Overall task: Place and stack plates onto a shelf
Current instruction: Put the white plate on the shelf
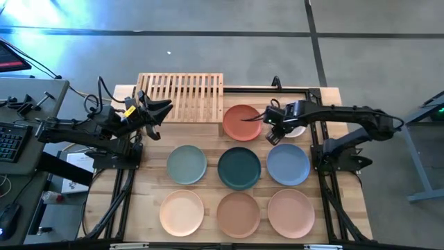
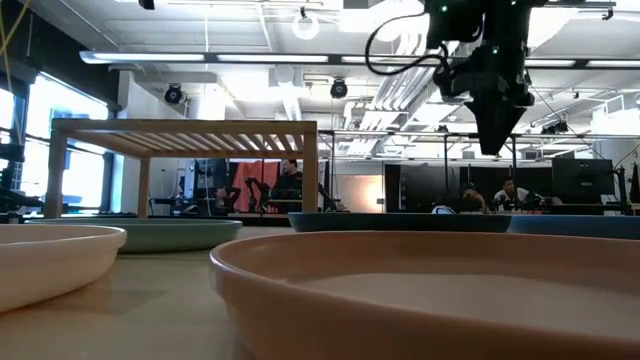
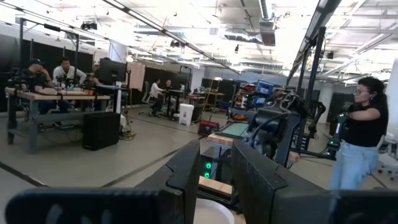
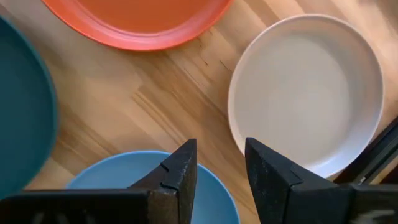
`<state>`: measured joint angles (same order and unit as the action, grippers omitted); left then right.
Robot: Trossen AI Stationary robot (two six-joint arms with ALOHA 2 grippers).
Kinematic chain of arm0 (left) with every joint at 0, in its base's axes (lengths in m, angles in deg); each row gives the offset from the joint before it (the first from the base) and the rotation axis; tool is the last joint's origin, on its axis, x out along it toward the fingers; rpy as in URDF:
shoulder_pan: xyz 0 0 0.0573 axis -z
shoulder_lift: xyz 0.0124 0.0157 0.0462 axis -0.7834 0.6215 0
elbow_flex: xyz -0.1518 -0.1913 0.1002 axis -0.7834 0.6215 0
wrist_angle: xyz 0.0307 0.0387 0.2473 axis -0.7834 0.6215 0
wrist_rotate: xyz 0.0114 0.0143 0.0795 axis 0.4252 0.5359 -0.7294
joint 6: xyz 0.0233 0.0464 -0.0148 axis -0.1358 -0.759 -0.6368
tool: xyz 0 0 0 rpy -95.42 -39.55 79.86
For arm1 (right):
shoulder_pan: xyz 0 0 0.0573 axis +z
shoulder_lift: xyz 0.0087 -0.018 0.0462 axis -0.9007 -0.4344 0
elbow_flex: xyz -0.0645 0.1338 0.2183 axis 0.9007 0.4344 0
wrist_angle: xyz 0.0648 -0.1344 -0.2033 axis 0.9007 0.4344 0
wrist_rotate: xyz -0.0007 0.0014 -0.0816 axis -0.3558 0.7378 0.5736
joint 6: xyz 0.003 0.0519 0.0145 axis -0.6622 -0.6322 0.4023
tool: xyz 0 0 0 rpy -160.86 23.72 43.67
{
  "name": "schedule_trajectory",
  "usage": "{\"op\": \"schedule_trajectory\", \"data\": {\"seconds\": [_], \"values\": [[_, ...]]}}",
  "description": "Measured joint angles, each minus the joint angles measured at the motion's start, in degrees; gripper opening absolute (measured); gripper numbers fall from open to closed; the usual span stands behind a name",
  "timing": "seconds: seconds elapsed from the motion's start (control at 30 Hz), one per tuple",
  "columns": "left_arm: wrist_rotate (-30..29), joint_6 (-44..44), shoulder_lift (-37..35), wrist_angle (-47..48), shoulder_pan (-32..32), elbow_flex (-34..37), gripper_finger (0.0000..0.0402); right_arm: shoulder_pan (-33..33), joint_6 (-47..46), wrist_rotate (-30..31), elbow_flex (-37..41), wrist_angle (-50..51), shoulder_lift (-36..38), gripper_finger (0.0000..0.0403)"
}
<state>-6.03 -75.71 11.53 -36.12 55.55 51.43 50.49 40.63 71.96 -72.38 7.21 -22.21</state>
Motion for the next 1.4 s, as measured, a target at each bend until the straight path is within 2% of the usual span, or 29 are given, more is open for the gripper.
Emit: {"op": "schedule_trajectory", "data": {"seconds": [0.4,0.63,1.4], "values": [[0.10,0.46,0.00,0.01,0.01,0.00,0.0083,-3.10,5.44,2.08,0.02,-0.35,-8.69,0.0115],[0.08,0.46,0.00,0.22,0.01,0.00,0.0083,-5.04,9.05,-1.47,6.04,-7.89,-8.98,0.0115],[-0.38,0.50,0.00,0.20,0.01,0.00,0.0083,-8.04,11.78,-1.90,15.49,-17.92,-8.98,0.0115]]}}
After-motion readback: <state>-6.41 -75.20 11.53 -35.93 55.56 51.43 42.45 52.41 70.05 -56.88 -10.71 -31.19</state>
